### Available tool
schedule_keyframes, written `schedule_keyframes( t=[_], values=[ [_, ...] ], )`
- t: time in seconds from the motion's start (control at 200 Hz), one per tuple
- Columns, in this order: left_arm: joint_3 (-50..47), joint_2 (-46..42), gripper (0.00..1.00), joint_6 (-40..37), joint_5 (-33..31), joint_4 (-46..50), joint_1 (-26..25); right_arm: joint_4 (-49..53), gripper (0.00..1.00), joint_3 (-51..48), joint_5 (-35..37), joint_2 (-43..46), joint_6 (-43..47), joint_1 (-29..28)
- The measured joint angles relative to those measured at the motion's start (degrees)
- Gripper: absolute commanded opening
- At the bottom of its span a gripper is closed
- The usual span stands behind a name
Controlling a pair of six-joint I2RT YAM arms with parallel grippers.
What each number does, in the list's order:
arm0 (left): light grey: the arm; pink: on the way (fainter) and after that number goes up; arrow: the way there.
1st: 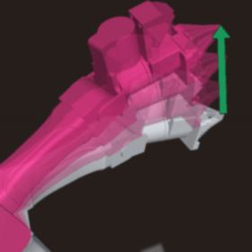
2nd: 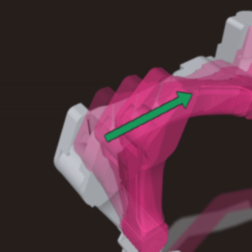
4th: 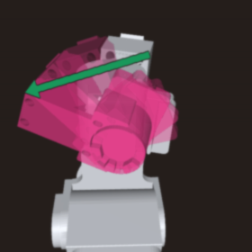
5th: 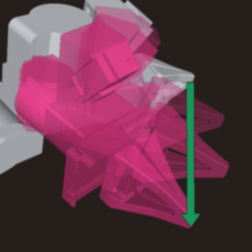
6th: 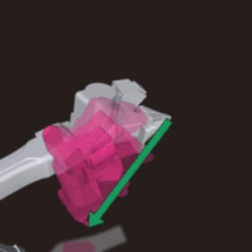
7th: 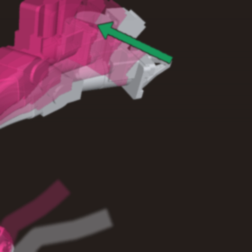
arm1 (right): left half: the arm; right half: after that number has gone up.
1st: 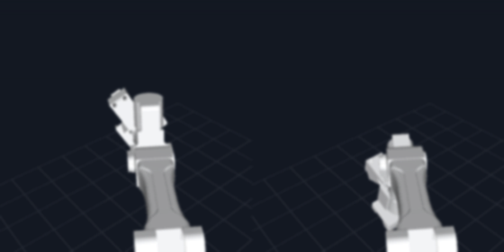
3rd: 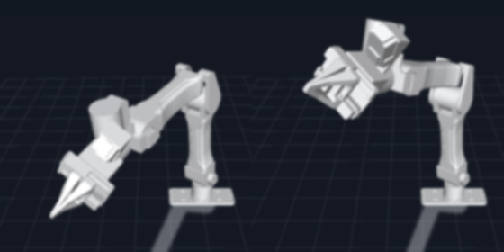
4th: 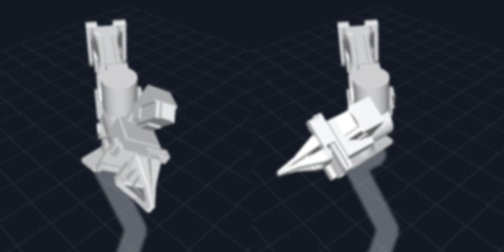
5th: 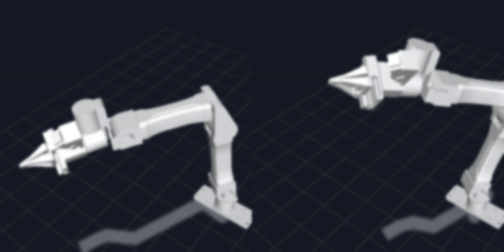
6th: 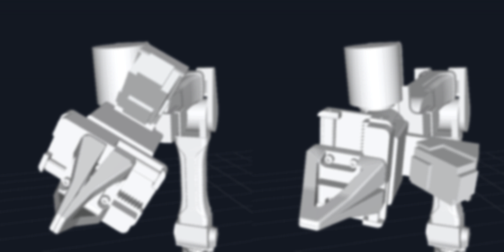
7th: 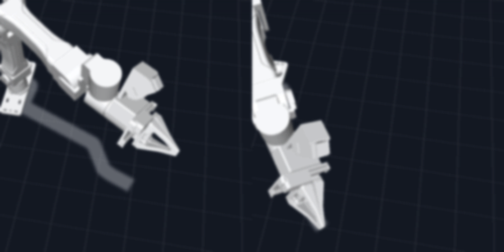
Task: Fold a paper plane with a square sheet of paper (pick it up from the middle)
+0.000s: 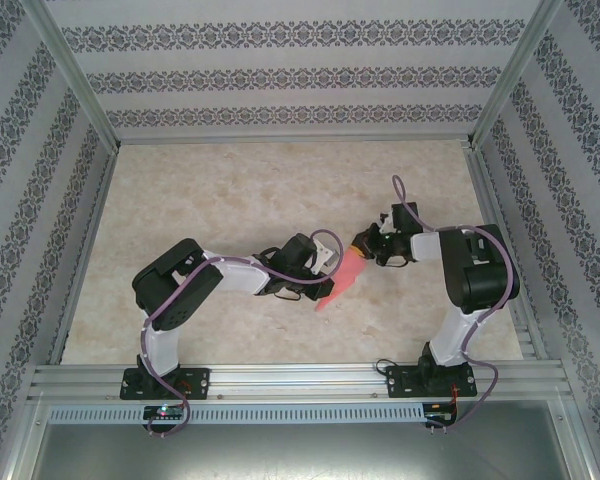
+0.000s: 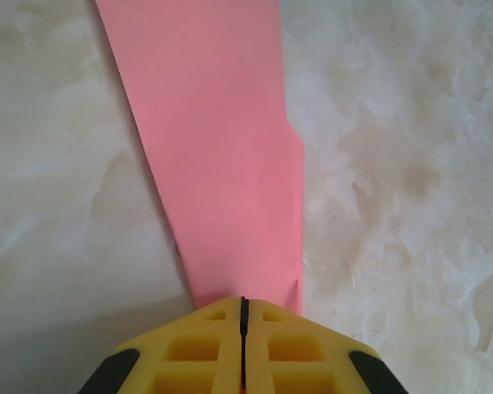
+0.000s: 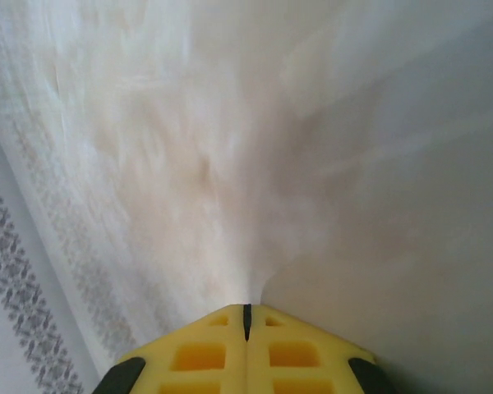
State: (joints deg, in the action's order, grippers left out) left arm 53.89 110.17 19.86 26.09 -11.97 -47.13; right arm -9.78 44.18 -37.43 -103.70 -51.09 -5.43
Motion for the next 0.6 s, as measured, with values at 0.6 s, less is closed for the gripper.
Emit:
schedule_keyframes(
  t=[0.6],
  values=[
    [1.3, -0.4, 0.1, 0.0, 0.9, 3.2, 0.0, 7.1, 0.03, -2.0, 2.9, 16.4, 4.1, -1.3]
  ],
)
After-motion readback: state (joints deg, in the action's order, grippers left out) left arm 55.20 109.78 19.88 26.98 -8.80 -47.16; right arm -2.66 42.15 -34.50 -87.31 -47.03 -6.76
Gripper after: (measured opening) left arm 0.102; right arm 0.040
